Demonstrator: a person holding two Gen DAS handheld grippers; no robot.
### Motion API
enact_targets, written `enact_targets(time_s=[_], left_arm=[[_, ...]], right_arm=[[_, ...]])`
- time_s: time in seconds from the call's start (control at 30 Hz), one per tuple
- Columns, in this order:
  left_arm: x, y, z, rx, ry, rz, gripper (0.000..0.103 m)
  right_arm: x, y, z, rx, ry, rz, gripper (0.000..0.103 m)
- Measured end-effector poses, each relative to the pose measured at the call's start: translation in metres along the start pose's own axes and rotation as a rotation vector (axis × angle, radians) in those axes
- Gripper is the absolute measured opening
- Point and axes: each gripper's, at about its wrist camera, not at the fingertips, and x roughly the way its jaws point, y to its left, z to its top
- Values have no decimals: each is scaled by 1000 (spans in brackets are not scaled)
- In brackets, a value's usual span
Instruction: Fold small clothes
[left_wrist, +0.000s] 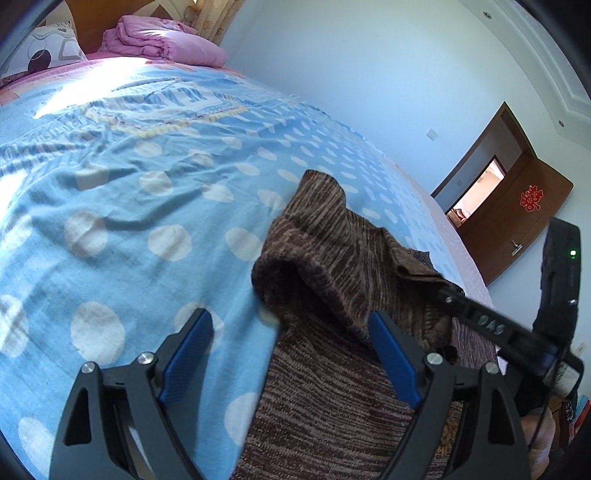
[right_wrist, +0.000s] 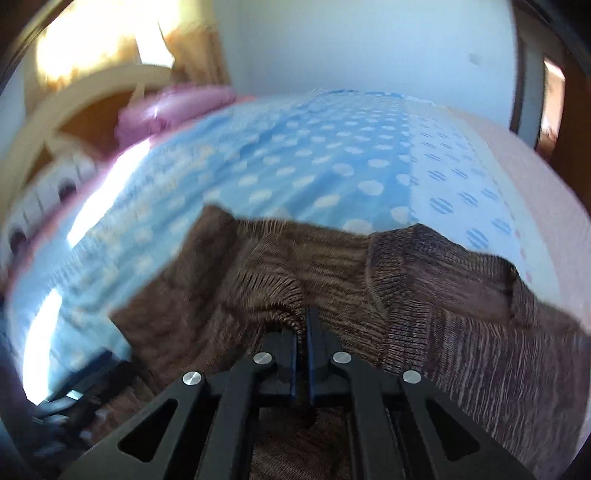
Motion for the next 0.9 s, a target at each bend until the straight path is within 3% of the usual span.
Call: enact_targets(time_s=[0.13, 0.27, 0.43, 0.53, 0.67, 0.77, 0.87, 0.9], left_arm=[[0, -1, 0, 3, 0, 4, 89], [1, -2, 0, 9, 1, 12, 89], [2, -2, 0, 13, 1, 16, 89], [2, -2, 0, 15, 1, 18, 89], [2, -2, 0, 16, 1, 17, 90], [2, -1, 0, 17, 1, 17, 90], [2, -2, 0, 17, 1, 17, 90], [2, -2, 0, 18, 1, 17, 90]], right_arm=[[-22, -43, -2, 235, -49, 104, 3], [-5, -77, -16, 391, -14, 112, 4], [10, -118, -39, 655, 18, 240, 4], [8, -124, -45, 706, 10, 269, 4], [-6, -125, -45, 768, -10, 372, 4], [-18, -115, -40, 706, 16, 312, 6], [-24, -103, -46, 638, 66, 256, 29], [-26, -99, -50, 624, 70, 248, 41]])
